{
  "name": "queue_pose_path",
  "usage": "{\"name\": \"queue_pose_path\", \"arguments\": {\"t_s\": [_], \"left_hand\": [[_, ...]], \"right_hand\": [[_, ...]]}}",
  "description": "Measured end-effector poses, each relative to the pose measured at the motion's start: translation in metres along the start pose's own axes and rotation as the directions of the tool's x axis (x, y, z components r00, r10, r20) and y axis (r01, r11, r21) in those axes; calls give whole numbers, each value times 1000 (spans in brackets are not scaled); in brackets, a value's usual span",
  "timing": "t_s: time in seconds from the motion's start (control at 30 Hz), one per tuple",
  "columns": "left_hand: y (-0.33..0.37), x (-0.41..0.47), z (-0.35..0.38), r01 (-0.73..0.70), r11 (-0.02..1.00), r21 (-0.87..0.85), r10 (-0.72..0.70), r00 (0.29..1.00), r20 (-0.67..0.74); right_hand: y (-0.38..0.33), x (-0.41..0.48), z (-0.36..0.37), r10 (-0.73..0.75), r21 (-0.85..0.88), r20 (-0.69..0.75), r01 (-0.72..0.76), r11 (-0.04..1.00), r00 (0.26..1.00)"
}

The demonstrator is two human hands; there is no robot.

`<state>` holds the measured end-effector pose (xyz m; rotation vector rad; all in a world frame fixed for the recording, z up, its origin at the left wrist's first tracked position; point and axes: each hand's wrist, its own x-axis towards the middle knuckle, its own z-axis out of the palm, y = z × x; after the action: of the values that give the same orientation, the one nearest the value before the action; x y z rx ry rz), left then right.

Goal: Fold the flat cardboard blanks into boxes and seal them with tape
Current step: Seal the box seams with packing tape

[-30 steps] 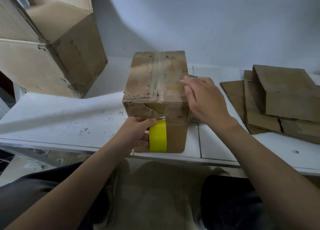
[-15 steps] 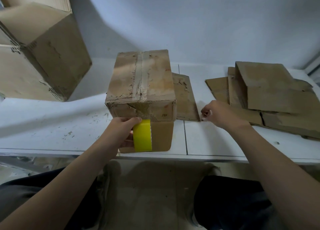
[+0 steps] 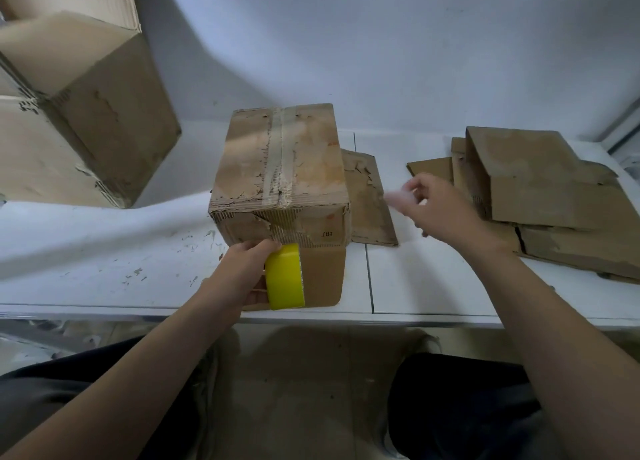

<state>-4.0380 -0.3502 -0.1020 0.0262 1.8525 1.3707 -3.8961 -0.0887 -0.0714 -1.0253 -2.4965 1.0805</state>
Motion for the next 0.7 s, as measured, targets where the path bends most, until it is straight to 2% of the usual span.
{"name": "queue_pose_path", "arguments": {"t_s": [0.1, 0.17, 0.3, 0.37, 0.43, 0.5, 0.63, 0.7], "left_hand": [[0, 1, -1, 37, 998, -51, -36, 999, 15], [-1, 1, -2, 63, 993, -95, -61, 998, 25], [-3, 3, -2, 79, 988, -136, -73, 996, 52], [-3, 2, 0, 85, 986, -146, -77, 995, 62], [-5, 3, 1, 94, 985, -147, -84, 994, 70], [-6, 3, 2, 97, 983, -155, -87, 994, 72], [-9, 3, 2, 77, 979, -189, -64, 995, 74], [-12, 4, 2, 74, 980, -187, -58, 995, 87]], "right_hand": [[-30, -6, 4, -82, 308, -48, 93, 947, 995], [-49, -10, 6, -101, 454, -36, 106, 885, 994], [-73, -13, 14, -167, 573, 11, 131, 809, 986], [-79, -10, 25, -220, 525, -21, 198, 828, 975], [-80, -7, 37, -350, 356, -61, 348, 867, 935], [-81, -6, 50, -494, 160, 2, 487, 858, 869], [-84, -3, 81, -685, -156, 204, 714, 683, 699], [-83, -1, 91, -711, -210, 213, 742, 637, 670]]}}
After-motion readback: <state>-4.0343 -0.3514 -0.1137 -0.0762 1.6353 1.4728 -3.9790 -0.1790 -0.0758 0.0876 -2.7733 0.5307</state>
